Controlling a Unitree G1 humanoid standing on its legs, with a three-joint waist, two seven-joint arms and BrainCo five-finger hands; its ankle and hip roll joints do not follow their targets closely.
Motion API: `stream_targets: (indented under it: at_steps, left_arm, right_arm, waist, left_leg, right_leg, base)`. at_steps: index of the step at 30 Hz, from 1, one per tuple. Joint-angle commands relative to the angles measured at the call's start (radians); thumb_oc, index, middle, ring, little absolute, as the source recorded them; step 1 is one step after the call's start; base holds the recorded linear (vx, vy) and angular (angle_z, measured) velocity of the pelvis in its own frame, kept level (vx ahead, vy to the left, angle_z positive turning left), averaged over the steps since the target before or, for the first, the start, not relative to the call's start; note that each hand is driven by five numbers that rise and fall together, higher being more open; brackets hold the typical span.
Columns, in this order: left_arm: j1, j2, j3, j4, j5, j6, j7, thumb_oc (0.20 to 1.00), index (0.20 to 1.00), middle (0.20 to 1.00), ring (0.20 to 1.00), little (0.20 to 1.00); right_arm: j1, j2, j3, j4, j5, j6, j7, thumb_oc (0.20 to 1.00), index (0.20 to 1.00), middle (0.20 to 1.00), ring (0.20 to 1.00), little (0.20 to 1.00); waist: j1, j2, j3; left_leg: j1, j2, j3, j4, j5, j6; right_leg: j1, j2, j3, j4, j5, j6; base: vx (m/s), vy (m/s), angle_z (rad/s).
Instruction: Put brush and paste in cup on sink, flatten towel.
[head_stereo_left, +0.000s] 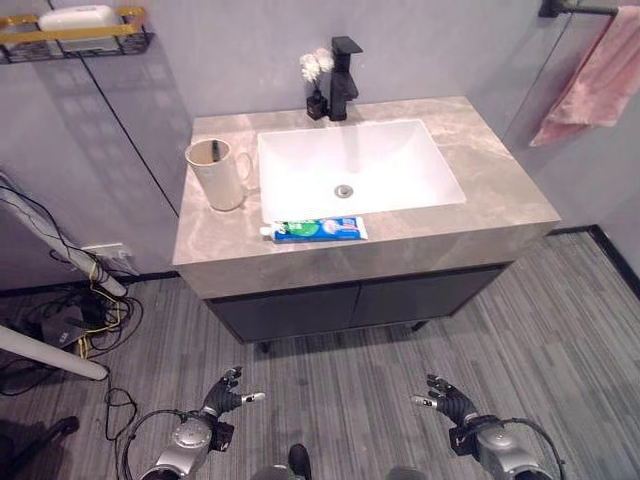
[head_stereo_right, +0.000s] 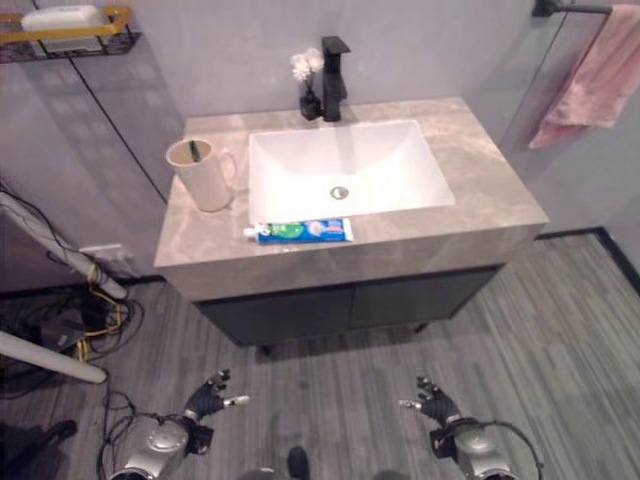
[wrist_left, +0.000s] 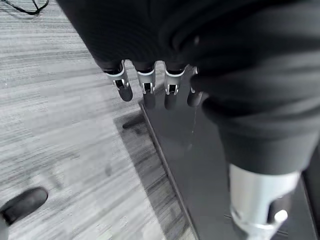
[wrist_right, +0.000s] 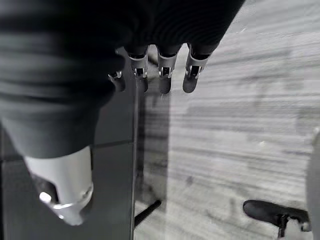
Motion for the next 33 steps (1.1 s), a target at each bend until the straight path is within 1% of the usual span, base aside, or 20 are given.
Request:
stream_targets:
  at_steps: [1, 2, 3, 6, 7, 8, 11, 12, 14, 15, 19, 21, 23, 26, 27, 28, 29, 30, 32, 33]
  left_arm:
    - [0.005, 0.005, 0.043, 0.006, 0.031, -0.033, 0.014, 1.0, 1.0, 1.0, 1.0, 1.0]
    - [-0.005, -0.005, 0.036, 0.031, 0.032, -0.028, 0.011, 1.0, 1.0, 1.0, 1.0, 1.0]
    - [-0.008, -0.007, 0.035, 0.043, 0.033, -0.029, 0.013, 1.0, 1.0, 1.0, 1.0, 1.0]
    - [-0.016, -0.017, 0.047, 0.079, 0.046, -0.031, 0.023, 1.0, 1.0, 1.0, 1.0, 1.0]
    - [-0.018, -0.022, 0.057, 0.092, 0.049, -0.033, 0.032, 1.0, 1.0, 1.0, 1.0, 1.0]
    - [-0.019, -0.019, 0.062, 0.088, 0.048, -0.034, 0.033, 1.0, 1.0, 1.0, 1.0, 1.0]
    - [-0.019, -0.016, 0.062, 0.098, 0.06, -0.033, 0.041, 1.0, 1.0, 1.0, 1.0, 1.0]
    - [-0.013, -0.013, 0.053, 0.098, 0.077, -0.031, 0.037, 1.0, 1.0, 1.0, 1.0, 1.0]
    - [0.008, -0.009, 0.059, 0.094, 0.082, -0.031, 0.027, 1.0, 1.0, 1.0, 1.0, 1.0]
    - [0.009, -0.009, 0.058, 0.094, 0.082, -0.031, 0.027, 1.0, 1.0, 1.0, 1.0, 1.0]
    - [0.024, -0.01, 0.063, 0.087, 0.067, -0.024, 0.019, 1.0, 1.0, 1.0, 1.0, 1.0]
    - [0.012, -0.023, 0.066, 0.094, 0.046, -0.023, 0.026, 1.0, 1.0, 1.0, 1.0, 1.0]
    - [0.007, -0.028, 0.064, 0.094, 0.041, -0.023, 0.028, 1.0, 1.0, 1.0, 1.0, 1.0]
    - [-0.004, -0.034, 0.057, 0.074, 0.035, -0.025, 0.036, 1.0, 1.0, 1.0, 1.0, 1.0]
    - [-0.017, -0.032, 0.049, 0.056, 0.028, -0.024, 0.042, 1.0, 1.0, 1.0, 1.0, 1.0]
    - [-0.017, -0.032, 0.049, 0.056, 0.028, -0.024, 0.042, 1.0, 1.0, 1.0, 1.0, 1.0]
    - [-0.027, -0.031, 0.041, 0.051, 0.027, -0.023, 0.045, 1.0, 1.0, 1.0, 1.0, 1.0]
    - [-0.051, -0.026, 0.029, 0.061, 0.031, -0.021, 0.056, 1.0, 1.0, 1.0, 1.0, 1.0]
    - [-0.055, -0.018, 0.02, 0.055, 0.039, -0.028, 0.061, 1.0, 1.0, 1.0, 1.0, 1.0]
    - [-0.056, -0.017, 0.014, 0.052, 0.043, -0.034, 0.066, 1.0, 1.0, 1.0, 1.0, 1.0]
  right_arm:
    - [0.009, -0.029, 0.009, -0.077, -0.006, -0.025, 0.01, 1.0, 1.0, 1.0, 1.0, 1.0]
    - [0.006, -0.034, 0.025, -0.093, -0.013, -0.028, 0.014, 1.0, 1.0, 1.0, 1.0, 1.0]
    - [0.006, -0.032, 0.025, -0.096, -0.014, -0.028, 0.01, 1.0, 1.0, 1.0, 1.0, 1.0]
    - [0.009, -0.035, 0.033, -0.127, -0.027, -0.03, 0.007, 1.0, 1.0, 1.0, 1.0, 1.0]
    - [0.011, -0.033, 0.031, -0.128, -0.028, -0.029, 0.005, 1.0, 1.0, 1.0, 1.0, 1.0]
    - [0.013, -0.031, 0.033, -0.135, -0.03, -0.027, 0.008, 1.0, 1.0, 1.0, 1.0, 1.0]
    - [0.019, -0.035, 0.043, -0.145, -0.044, -0.024, 0.01, 1.0, 1.0, 1.0, 1.0, 1.0]
    - [0.024, -0.041, 0.058, -0.134, -0.056, -0.02, 0.016, 1.0, 1.0, 1.0, 1.0, 1.0]
    - [0.047, -0.066, 0.053, -0.154, -0.075, -0.022, 0.024, 1.0, 1.0, 1.0, 1.0, 1.0]
    - [0.048, -0.067, 0.053, -0.154, -0.075, -0.021, 0.024, 1.0, 1.0, 1.0, 1.0, 1.0]
    - [0.066, -0.098, 0.033, -0.167, -0.078, -0.022, 0.025, 1.0, 1.0, 1.0, 1.0, 1.0]
    - [0.057, -0.098, 0.035, -0.153, -0.079, -0.022, 0.015, 1.0, 1.0, 1.0, 1.0, 1.0]
    - [0.056, -0.1, 0.037, -0.157, -0.083, -0.023, 0.011, 1.0, 1.0, 1.0, 1.0, 1.0]
    - [0.049, -0.107, 0.044, -0.176, -0.086, -0.024, 0.003, 1.0, 1.0, 1.0, 1.0, 1.0]
    - [0.057, -0.12, 0.046, -0.221, -0.088, -0.024, 0.001, 1.0, 1.0, 1.0, 1.0, 1.0]
    - [0.057, -0.12, 0.045, -0.221, -0.088, -0.024, 0.001, 1.0, 1.0, 1.0, 1.0, 1.0]
    - [0.066, -0.126, 0.042, -0.24, -0.087, -0.026, -0.001, 1.0, 1.0, 1.0, 1.0, 1.0]
    - [0.077, -0.12, 0.049, -0.241, -0.079, -0.023, -0.006, 1.0, 1.0, 1.0, 1.0, 1.0]
    - [0.074, -0.118, 0.053, -0.234, -0.072, -0.024, -0.011, 1.0, 1.0, 1.0, 1.0, 1.0]
    - [0.074, -0.115, 0.053, -0.229, -0.064, -0.029, -0.017, 1.0, 1.0, 1.0, 1.0, 1.0]
  waist:
    - [-0.008, 0.008, 0.008]
    - [-0.022, 0.005, 0.014]
    - [-0.027, 0.005, 0.015]
    - [-0.039, -0.015, 0.022]
    - [-0.05, -0.034, 0.022]
    - [-0.05, -0.045, 0.022]
    - [-0.055, -0.058, 0.024]
    - [-0.052, -0.067, 0.013]
    - [-0.05, -0.063, -0.011]
    - [-0.051, -0.062, -0.011]
    - [-0.059, -0.041, -0.03]
    - [-0.065, -0.031, -0.025]
    - [-0.067, -0.029, -0.022]
    - [-0.073, -0.026, 0.0]
    - [-0.07, -0.037, 0.035]
    - [-0.072, -0.037, 0.034]
    - [-0.068, -0.048, 0.059]
    - [-0.081, -0.048, 0.079]
    - [-0.077, -0.033, 0.078]
    - [-0.071, -0.019, 0.08]
  left_leg:
    - [-0.062, 0.019, -0.036, -0.014, 0.127, -0.057]
    - [-0.041, 0.029, -0.051, -0.014, 0.115, -0.079]
    - [-0.036, 0.032, -0.055, -0.009, 0.112, -0.082]
    - [-0.003, 0.051, -0.063, -0.002, 0.085, -0.114]
    - [0.026, 0.064, -0.081, 0.005, 0.066, -0.138]
    - [0.038, 0.074, -0.084, 0.012, 0.054, -0.149]
    - [0.054, 0.094, -0.101, 0.032, 0.047, -0.16]
    - [0.067, 0.118, -0.109, 0.03, 0.06, -0.179]
    - [0.079, 0.145, -0.122, 0.007, 0.094, -0.199]
    - [0.08, 0.146, -0.124, 0.006, 0.094, -0.2]
    - [0.087, 0.195, -0.133, -0.022, 0.146, -0.225]
    - [0.088, 0.216, -0.135, -0.011, 0.151, -0.233]
    - [0.087, 0.221, -0.136, 0.004, 0.152, -0.235]
    - [0.035, 0.229, -0.157, 0.117, 0.175, -0.246]
    - [-0.056, 0.224, -0.182, 0.268, 0.219, -0.259]
    - [-0.062, 0.224, -0.186, 0.274, 0.216, -0.259]
    - [-0.113, 0.209, -0.192, 0.356, 0.229, -0.261]
    - [-0.194, 0.211, -0.139, 0.329, 0.217, -0.247]
    - [-0.188, 0.191, -0.111, 0.148, 0.192, -0.227]
    - [-0.216, 0.193, -0.097, 0.045, 0.239, -0.228]
  right_leg:
    - [0.078, 0.0, -0.243, -0.21, 0.219, -0.064]
    - [0.068, 0.007, -0.274, -0.324, 0.132, -0.078]
    - [0.054, 0.012, -0.266, -0.34, 0.129, -0.073]
    - [0.042, -0.027, -0.237, -0.535, 0.16, -0.051]
    - [0.026, -0.062, -0.184, -0.643, 0.224, -0.028]
    - [0.023, -0.08, -0.185, -0.68, 0.249, -0.017]
    - [0.036, -0.051, -0.146, -0.669, 0.23, -0.007]
    - [0.052, -0.01, -0.136, -0.675, 0.196, -0.025]
    - [0.085, 0.028, -0.169, -0.7, 0.172, -0.039]
    - [0.087, 0.028, -0.17, -0.701, 0.172, -0.039]
    - [0.1, 0.071, -0.196, -0.686, 0.128, -0.06]
    - [0.091, 0.09, -0.201, -0.655, 0.092, -0.075]
    - [0.088, 0.097, -0.202, -0.641, 0.081, -0.082]
    - [0.084, 0.111, -0.195, -0.619, 0.054, -0.103]
    - [0.088, 0.111, -0.196, -0.607, 0.035, -0.128]
    - [0.086, 0.111, -0.198, -0.605, 0.034, -0.128]
    - [0.089, 0.104, -0.203, -0.6, 0.031, -0.137]
    - [0.092, 0.098, -0.222, -0.606, 0.023, -0.133]
    - [0.101, 0.097, -0.214, -0.625, 0.019, -0.116]
    - [0.111, 0.1, -0.211, -0.64, 0.017, -0.111]
  base:
    - [0.31, 0.047, -0.15]
    - [0.27, -0.024, -0.35]
    - [0.25, -0.145, -0.37]
    - [0.24, -0.238, -0.03]
    - [0.33, -0.378, 0.11]
    - [0.32, -0.395, 0.25]
    - [0.16, -0.242, 0.39]
    - [0.19, -0.273, 0.21]
    - [0.19, -0.273, -0.01]
    - [0.11, -0.17, 0.01]
    - [0.09, -0.164, 0.05]
    - [0.08, -0.171, 0.1]
    - [0.06, -0.131, 0.07]
    - [0.0, -0.128, 0.04]
    - [-0.05, -0.146, 0.11]
    - [-0.05, -0.169, 0.32]
    - [0.06, -0.102, 0.25]
    - [0.12, -0.063, 0.14]
    - [0.23, 0.128, 0.3]
    - [0.29, 0.237, 0.54]
